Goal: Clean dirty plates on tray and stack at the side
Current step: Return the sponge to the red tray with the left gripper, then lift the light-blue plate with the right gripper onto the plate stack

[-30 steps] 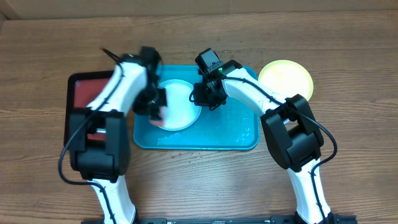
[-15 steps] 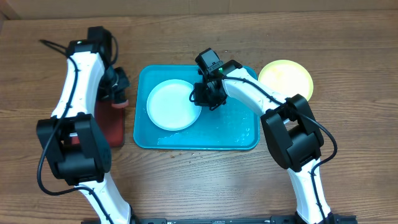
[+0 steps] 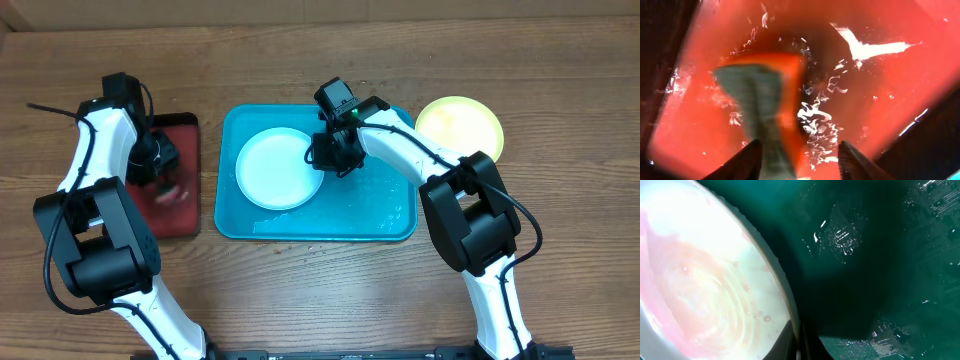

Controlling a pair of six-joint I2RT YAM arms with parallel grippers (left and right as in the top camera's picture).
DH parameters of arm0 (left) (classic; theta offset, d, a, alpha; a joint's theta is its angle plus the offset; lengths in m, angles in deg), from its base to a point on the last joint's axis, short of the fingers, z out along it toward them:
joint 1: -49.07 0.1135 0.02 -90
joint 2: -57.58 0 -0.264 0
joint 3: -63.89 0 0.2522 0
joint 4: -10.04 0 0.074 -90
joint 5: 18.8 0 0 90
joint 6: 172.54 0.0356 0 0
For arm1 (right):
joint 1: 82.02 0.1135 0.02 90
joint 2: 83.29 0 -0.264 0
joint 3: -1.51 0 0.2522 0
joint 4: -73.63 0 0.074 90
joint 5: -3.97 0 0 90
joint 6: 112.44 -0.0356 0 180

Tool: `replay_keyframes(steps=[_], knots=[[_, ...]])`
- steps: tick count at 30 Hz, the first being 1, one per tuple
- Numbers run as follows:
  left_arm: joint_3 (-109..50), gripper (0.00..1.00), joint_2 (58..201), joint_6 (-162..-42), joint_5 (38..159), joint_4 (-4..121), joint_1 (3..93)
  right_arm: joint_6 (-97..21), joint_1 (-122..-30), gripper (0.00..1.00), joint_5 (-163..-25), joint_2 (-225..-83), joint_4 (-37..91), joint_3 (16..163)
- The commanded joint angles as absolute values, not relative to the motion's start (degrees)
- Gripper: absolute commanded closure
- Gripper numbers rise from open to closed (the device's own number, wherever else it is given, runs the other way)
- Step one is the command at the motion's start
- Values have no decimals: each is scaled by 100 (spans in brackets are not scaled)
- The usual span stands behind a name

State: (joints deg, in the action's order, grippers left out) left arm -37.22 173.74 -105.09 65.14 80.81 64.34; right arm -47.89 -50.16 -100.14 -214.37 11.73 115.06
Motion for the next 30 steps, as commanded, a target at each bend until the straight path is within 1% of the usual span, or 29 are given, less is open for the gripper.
replay_keyframes(steps=[1, 6, 9, 10, 11, 12, 22, 30], knots=[[-3949, 49, 17251, -10376, 6522, 8228, 6449, -4774, -5036, 96, -9513, -21918, 937, 11270], [-5029, 49, 17251, -10378, 6695, 9087, 6488, -4771, -5036, 96, -9504, -21815, 718, 11536], [-5728, 45, 17251, -10380, 6898, 9598, 6488, -4769, -5034, 96, -9303, -21675, 439, 11851], [-5875, 38, 17251, -10380, 6940, 9688, 6488, -4769, -5018, 96, -9120, -21621, 305, 11980], [-6017, 3, 17251, -10382, 6968, 9773, 6488, -4769, -4985, 96, -8790, -21547, 98, 12177], [-6072, 0, 17251, -10380, 6975, 9795, 6486, -4769, -4961, 96, -8545, -21496, -42, 12308], [-6054, 0, 17258, -10398, 6975, 9793, 6480, -4629, -4264, 96, -4912, -21094, -1966, 14157], [-6054, 0, 17258, -10398, 6975, 9793, 6480, -3681, -3661, 96, -3577, -21068, -2720, 15093]])
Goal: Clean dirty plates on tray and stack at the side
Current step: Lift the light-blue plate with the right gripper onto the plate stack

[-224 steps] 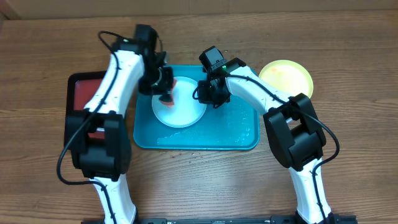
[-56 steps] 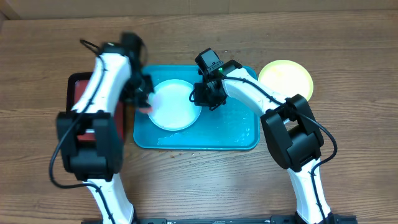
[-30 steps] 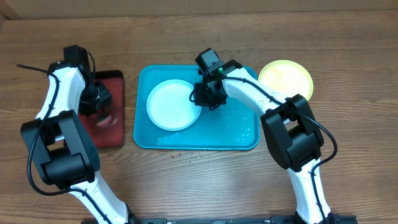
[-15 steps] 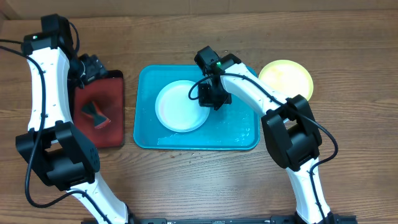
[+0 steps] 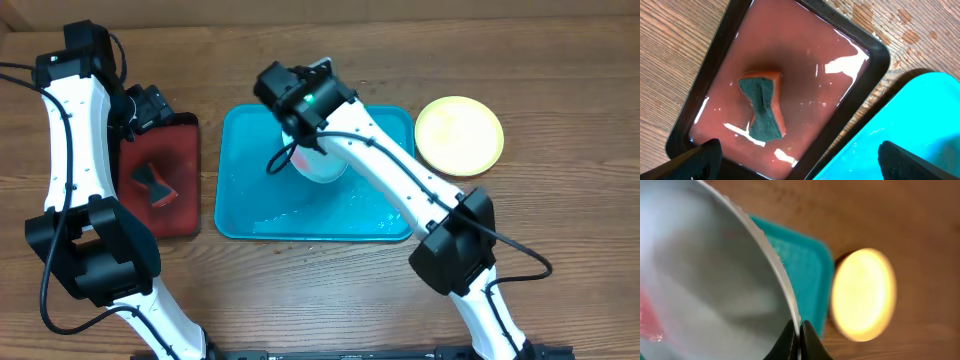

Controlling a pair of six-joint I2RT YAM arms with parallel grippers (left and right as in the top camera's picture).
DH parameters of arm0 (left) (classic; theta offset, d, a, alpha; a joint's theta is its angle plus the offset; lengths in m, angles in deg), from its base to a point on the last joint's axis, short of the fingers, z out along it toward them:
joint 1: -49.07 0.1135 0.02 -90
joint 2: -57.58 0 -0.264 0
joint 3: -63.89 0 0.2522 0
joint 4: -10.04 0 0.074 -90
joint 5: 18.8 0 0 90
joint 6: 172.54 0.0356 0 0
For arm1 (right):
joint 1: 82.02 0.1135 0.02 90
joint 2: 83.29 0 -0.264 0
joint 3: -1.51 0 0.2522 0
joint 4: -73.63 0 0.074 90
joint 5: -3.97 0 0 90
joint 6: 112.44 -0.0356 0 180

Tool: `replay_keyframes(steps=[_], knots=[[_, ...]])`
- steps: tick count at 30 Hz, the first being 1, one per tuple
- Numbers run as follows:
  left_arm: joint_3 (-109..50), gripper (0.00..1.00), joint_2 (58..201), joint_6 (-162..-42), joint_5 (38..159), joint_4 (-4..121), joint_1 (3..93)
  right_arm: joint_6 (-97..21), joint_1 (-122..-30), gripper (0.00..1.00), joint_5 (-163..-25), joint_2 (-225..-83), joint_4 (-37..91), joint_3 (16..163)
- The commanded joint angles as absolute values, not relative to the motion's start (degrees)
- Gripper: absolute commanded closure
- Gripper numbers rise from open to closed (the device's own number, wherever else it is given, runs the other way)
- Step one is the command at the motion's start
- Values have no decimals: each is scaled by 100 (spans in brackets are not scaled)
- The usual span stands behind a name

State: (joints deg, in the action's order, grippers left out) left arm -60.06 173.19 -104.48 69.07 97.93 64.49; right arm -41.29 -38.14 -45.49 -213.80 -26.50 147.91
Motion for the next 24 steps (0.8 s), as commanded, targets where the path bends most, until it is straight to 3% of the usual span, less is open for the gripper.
replay_keyframes(steps=[1, 12, 18, 24], knots=[[-6054, 0, 17258, -10398, 6975, 9793, 6480, -3556, -3578, 96, -3350, -21059, -2766, 15134], [-6054, 0, 17260, -10398, 6975, 9793, 6480, -2992, -2695, 96, -137, -21026, -2787, 15162], [-6054, 0, 17258, -10398, 6975, 9793, 6480, -2649, -2522, 96, -163, -21026, -2790, 15162], [-6054, 0, 17258, -10398, 6975, 9791, 6480, -2706, -3075, 96, -1839, -21026, -2785, 15162]])
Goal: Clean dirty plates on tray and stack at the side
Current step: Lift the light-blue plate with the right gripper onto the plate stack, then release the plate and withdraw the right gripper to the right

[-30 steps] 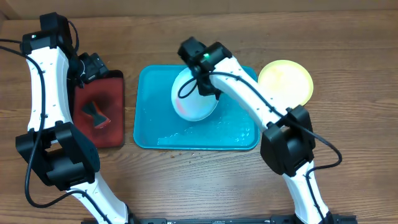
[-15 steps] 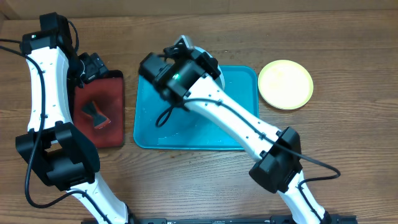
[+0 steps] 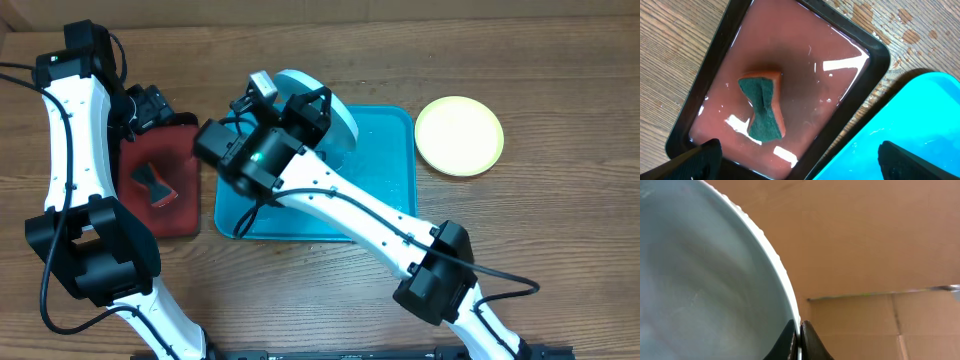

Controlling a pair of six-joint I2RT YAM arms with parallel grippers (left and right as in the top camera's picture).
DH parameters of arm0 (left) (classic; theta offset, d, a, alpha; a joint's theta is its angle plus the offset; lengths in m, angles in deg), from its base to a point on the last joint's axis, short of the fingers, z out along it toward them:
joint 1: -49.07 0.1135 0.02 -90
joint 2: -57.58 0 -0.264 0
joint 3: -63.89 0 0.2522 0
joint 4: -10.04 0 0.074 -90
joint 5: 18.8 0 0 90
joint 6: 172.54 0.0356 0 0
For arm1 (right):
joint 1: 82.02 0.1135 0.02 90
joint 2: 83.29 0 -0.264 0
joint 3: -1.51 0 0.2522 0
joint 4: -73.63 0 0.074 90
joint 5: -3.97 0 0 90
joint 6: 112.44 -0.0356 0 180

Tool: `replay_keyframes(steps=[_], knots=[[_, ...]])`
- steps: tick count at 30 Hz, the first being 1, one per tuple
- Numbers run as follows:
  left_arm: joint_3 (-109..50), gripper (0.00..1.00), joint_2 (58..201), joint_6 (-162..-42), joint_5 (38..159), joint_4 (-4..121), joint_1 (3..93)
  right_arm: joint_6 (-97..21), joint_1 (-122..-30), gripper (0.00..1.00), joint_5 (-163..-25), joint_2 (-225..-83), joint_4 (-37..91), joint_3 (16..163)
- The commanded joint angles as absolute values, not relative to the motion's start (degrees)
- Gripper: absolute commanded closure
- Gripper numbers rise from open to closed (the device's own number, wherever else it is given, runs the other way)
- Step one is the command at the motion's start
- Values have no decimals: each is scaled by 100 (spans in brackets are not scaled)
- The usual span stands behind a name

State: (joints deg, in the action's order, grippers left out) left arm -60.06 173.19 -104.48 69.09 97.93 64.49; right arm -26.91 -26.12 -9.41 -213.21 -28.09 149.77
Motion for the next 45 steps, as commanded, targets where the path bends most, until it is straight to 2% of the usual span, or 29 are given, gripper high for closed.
replay_keyframes(steps=[1, 6, 10, 14, 17, 21, 25, 37, 38, 41, 45], knots=[[-6052, 0, 17258, -10398, 6975, 9793, 6480, -2717, -3265, 96, -2259, -21026, -2774, 15162], [-6054, 0, 17258, -10398, 6975, 9793, 6480, -2708, -4629, 96, -5146, -21026, -2875, 15162], [-6054, 0, 17258, -10398, 6975, 9793, 6480, -2708, -6078, 96, -7465, -21026, -3185, 15162], [-6054, 0, 17258, -10398, 6973, 9793, 6480, -2708, -7462, 96, -9251, -21029, -3441, 15158], [-6054, 0, 17260, -10398, 6975, 9791, 6480, -2706, -8351, 96, -10084, -21050, -3649, 15134], [-6054, 0, 17258, -10398, 6975, 9793, 6480, -2706, -9165, 96, -10280, -21061, -3718, 15005], [-6054, 0, 17258, -10398, 6973, 9793, 6480, -2691, -9578, 96, -10171, -21061, -3585, 14655], [-6054, 0, 17258, -10398, 6975, 9793, 6480, -2710, -9707, 96, -9963, -21061, -2302, 12806], [-6054, 0, 17258, -10398, 6975, 9793, 6480, -2710, -9704, 94, -9961, -21061, -2285, 12743], [-6054, 0, 17258, -10398, 6975, 9793, 6480, -2710, -9702, 79, -9966, -21053, -2309, 12714], [-6054, 0, 17258, -10398, 6975, 9793, 6480, -2710, -9704, 66, -9970, -20917, -2392, 12754]])
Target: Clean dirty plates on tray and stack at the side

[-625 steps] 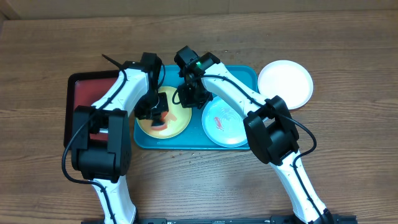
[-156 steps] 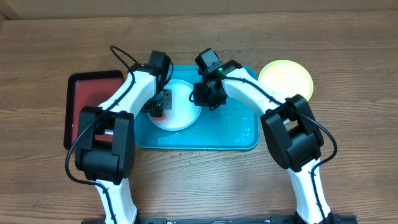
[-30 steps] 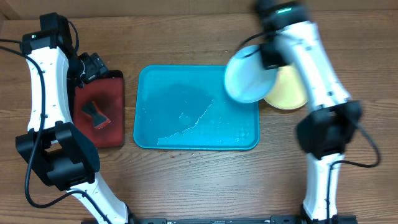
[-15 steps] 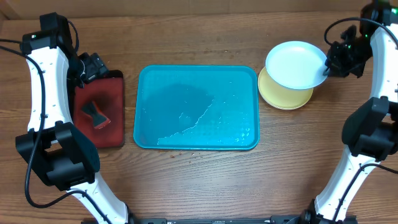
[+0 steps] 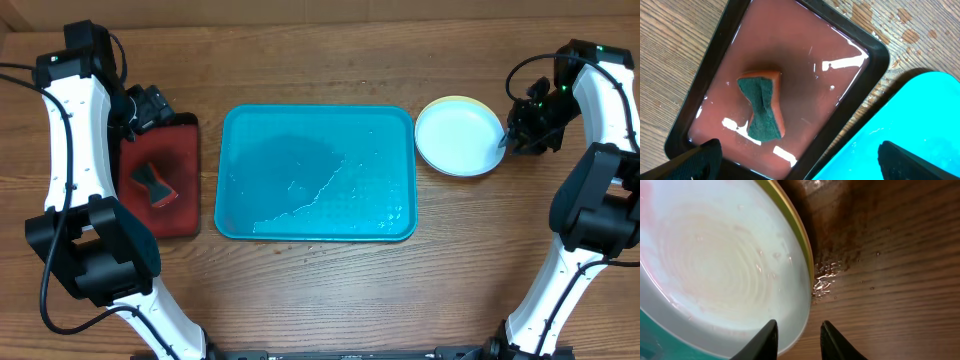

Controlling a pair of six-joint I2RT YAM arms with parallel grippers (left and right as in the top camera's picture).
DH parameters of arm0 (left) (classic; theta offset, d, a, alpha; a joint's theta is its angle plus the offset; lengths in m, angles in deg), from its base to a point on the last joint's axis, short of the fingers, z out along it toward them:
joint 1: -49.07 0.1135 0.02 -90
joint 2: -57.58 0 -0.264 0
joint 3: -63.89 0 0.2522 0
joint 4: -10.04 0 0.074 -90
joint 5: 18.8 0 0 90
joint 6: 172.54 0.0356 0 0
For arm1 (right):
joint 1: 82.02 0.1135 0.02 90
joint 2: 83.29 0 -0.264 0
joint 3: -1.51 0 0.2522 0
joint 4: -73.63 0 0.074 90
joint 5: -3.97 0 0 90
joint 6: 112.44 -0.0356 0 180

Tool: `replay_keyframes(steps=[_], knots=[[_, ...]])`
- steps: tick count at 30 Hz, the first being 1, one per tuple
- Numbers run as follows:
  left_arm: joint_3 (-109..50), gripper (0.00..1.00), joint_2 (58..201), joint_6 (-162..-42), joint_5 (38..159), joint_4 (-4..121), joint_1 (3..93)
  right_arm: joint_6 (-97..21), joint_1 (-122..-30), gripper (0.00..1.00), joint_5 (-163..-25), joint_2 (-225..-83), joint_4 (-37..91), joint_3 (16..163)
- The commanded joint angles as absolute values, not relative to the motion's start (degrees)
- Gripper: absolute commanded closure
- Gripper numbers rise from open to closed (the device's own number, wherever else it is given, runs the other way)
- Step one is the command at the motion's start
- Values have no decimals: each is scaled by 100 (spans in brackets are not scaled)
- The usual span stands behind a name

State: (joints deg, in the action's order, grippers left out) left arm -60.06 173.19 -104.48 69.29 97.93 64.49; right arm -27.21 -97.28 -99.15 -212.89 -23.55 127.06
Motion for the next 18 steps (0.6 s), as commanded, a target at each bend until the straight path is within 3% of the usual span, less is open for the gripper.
replay_keyframes(steps=[1, 7, 8, 9, 18], knots=[[-6054, 0, 17258, -10398, 6975, 9793, 6480, -2710, -9704, 64, -9977, -20862, -2438, 12769], [-6054, 0, 17260, -10398, 6975, 9793, 6480, -2706, -9704, 42, -9983, -20183, -2825, 12789], [-6052, 0, 17258, -10398, 6975, 9793, 6480, -2706, -9702, 29, -9983, -20043, -2927, 12789], [-6054, 0, 17260, -10398, 6975, 9793, 6480, -2706, -9702, 0, -9985, -19890, -3045, 12789], [-6054, 0, 17258, -10398, 6973, 9793, 6480, -2688, -9342, 0, -9985, -18117, -3721, 12496]])
